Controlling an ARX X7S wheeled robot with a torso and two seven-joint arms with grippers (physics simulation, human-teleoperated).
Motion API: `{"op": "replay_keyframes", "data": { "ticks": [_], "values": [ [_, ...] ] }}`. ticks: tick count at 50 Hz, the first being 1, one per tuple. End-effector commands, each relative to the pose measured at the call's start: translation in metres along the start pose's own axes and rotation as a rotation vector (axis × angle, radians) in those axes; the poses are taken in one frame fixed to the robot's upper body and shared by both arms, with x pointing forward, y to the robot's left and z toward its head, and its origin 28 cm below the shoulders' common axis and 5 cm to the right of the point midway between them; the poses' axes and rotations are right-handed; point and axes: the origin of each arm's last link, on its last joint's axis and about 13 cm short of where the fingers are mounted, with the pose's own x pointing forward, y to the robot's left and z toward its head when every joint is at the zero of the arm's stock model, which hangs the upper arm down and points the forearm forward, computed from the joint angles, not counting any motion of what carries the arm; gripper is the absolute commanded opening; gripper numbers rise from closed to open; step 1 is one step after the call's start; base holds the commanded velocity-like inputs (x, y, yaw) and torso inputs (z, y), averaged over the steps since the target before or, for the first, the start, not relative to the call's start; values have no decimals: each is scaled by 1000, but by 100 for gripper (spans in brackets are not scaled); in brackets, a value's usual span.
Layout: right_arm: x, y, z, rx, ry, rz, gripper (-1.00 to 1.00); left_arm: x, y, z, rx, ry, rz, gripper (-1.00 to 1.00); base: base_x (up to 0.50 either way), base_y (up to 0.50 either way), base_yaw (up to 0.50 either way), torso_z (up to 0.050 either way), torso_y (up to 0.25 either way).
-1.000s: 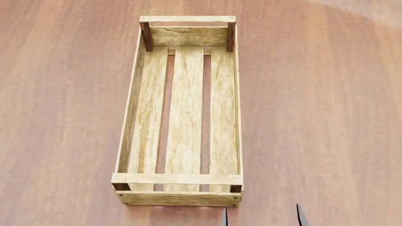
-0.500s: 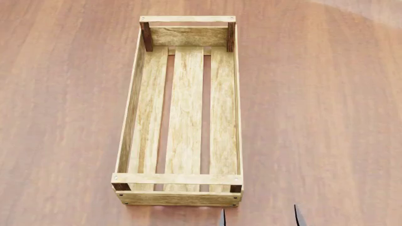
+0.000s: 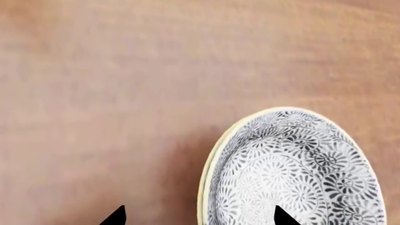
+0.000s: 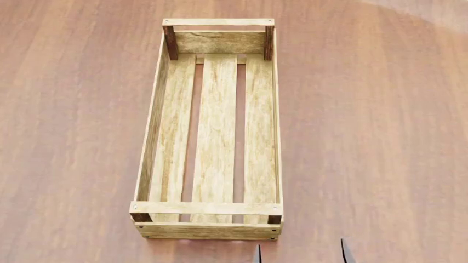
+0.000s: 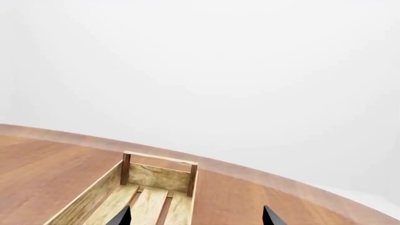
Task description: Stack the right bowl on the left bowl and place them in the tray.
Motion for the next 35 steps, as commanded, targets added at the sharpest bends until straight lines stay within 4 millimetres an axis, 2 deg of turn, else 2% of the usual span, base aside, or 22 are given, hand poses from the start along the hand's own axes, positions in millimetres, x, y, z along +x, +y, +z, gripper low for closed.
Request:
{"op": "replay_keyframes", "data": {
  "ticks": [1, 25, 28, 35],
  "values": [
    [2, 0, 1, -10, -15, 3, 100, 3, 5, -6, -9, 11, -12, -100, 0, 0, 0, 0, 0],
    [3, 0, 1, -11, -14, 5, 100, 3, 0, -8, 34, 12, -39, -100, 0, 0, 0, 0, 0],
    [3, 0, 1, -11, -14, 4, 100, -1, -6, -9, 83, 2, -78, -100, 0, 0, 0, 0, 0],
    [3, 1, 0, -10, -12, 5, 100, -24, -53, -17, 297, -45, -306, -100, 0, 0, 0, 0, 0]
  ]
}}
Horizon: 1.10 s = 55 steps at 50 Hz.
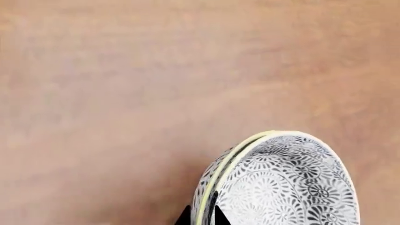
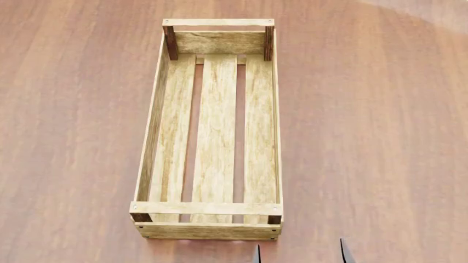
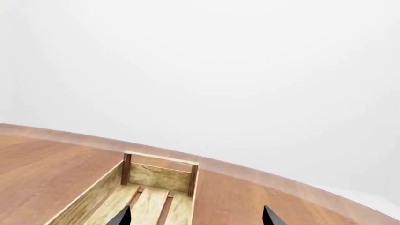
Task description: Stack the right bowl on the left bowl and place them in the tray.
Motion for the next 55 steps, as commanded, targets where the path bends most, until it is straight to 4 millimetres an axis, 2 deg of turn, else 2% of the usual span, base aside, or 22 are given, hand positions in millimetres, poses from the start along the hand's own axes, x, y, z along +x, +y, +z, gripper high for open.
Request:
{"op": "replay_keyframes", "data": {
  "ticks": [1, 4, 9, 17, 29, 37, 55],
  "values": [
    [3, 1, 0, -10, -13, 2, 100, -20, -47, -7, 166, -40, -253, -100, 0, 0, 0, 0, 0],
    [2, 1, 0, -9, -13, 2, 100, -32, -68, -9, 250, -56, -335, -100, 0, 0, 0, 0, 0],
    [2, 1, 0, -8, -13, 3, 100, -41, -93, -16, 325, -57, -428, -100, 0, 0, 0, 0, 0],
    [2, 1, 0, -7, -12, 5, 100, -44, -121, -28, 439, -72, -498, -100, 0, 0, 0, 0, 0],
    [2, 0, 0, -5, -12, 6, 100, -68, -172, -37, 576, -160, -634, -100, 0, 0, 0, 0, 1],
    [2, 0, 0, -4, -10, 7, 100, -84, -196, -31, 621, -254, -680, -100, 0, 0, 0, 0, 0],
    [2, 0, 0, 1, -9, 11, 100, -128, -246, -38, 684, -298, -861, -100, 0, 0, 0, 0, 1]
  ]
}}
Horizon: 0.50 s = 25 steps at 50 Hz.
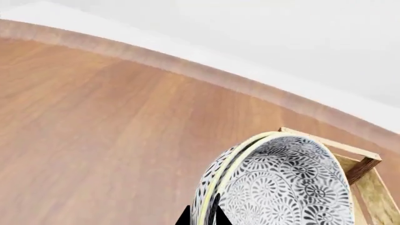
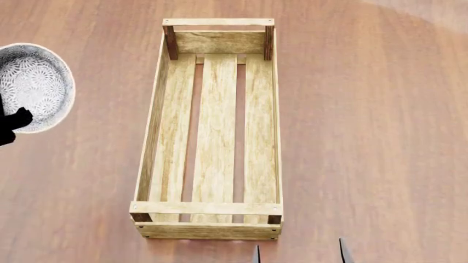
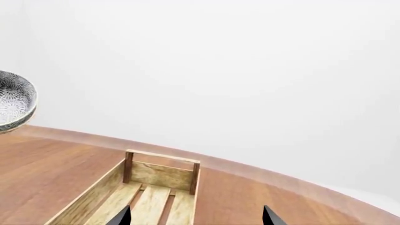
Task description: Stack the right bowl on the left bowl and place them in the tray.
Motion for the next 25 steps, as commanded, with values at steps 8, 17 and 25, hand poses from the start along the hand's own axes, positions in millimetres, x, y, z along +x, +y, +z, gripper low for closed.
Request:
{"op": "replay_keyframes", "data": {
  "ticks": [8, 17, 25],
  "values": [
    [1, 1, 2, 0, -17, 8, 100, -1, -60, 42, 88, -125, -186, -100, 0, 0, 0, 0, 1],
    [3, -2, 6, 8, -26, -2, 100, -3, -92, 55, 111, -146, -287, -100, 0, 0, 0, 0, 1],
    [4, -3, 6, 11, -27, -5, 100, -6, -107, 63, 118, -162, -330, -100, 0, 0, 0, 0, 0]
  ]
}}
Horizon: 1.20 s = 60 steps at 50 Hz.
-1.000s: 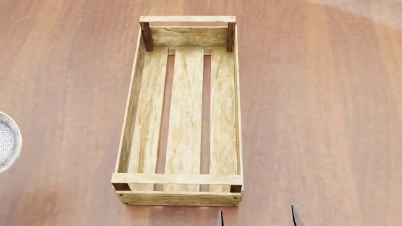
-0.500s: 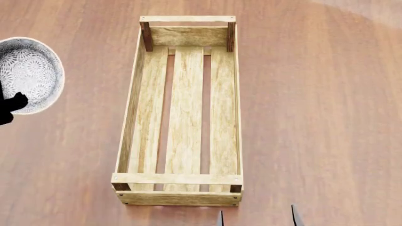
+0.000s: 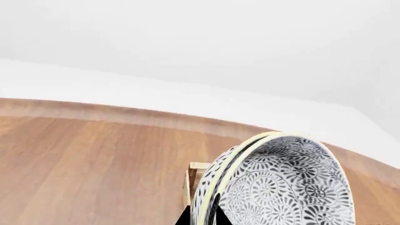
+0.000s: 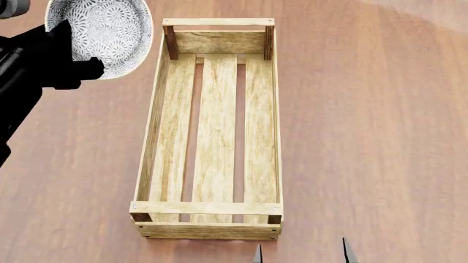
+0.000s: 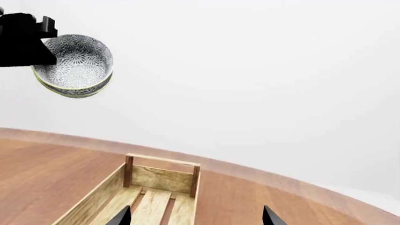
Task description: Stack the right bowl on the left bowl and place them in the tray.
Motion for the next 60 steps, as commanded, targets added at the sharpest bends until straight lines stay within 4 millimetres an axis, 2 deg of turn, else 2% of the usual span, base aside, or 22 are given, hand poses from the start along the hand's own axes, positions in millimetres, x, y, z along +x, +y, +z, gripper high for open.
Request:
{"op": "replay_keyframes", "data": {
  "ticks": [1, 9, 22, 28, 37, 47, 60],
  "values": [
    [3, -1, 1, -4, -19, -2, 100, 4, -26, 24, 2, -77, -87, -100, 0, 0, 0, 0, 10],
    [3, -1, 2, -2, -20, -2, 100, 9, -47, 18, -11, -48, -173, -100, 0, 0, 0, 1, 0],
    [4, -2, 4, 18, -24, -1, 100, 29, -82, -4, -14, 77, -270, -100, 0, 0, 0, 0, 1],
    [3, -3, 5, 23, -26, 0, 100, 42, -92, -16, -24, 143, -275, -100, 0, 0, 0, 0, 2],
    [3, -3, 6, 35, -30, 2, 100, 57, -97, -24, -60, 210, -264, -100, 0, 0, 0, 0, 1],
    [4, -3, 6, 39, -32, 0, 100, 75, -99, -49, -131, 360, -200, -100, 0, 0, 0, 1, 1],
    [4, -3, 6, 46, -29, 4, 100, 88, -99, -52, -241, 427, -130, -100, 0, 0, 0, 0, 1]
  ]
}}
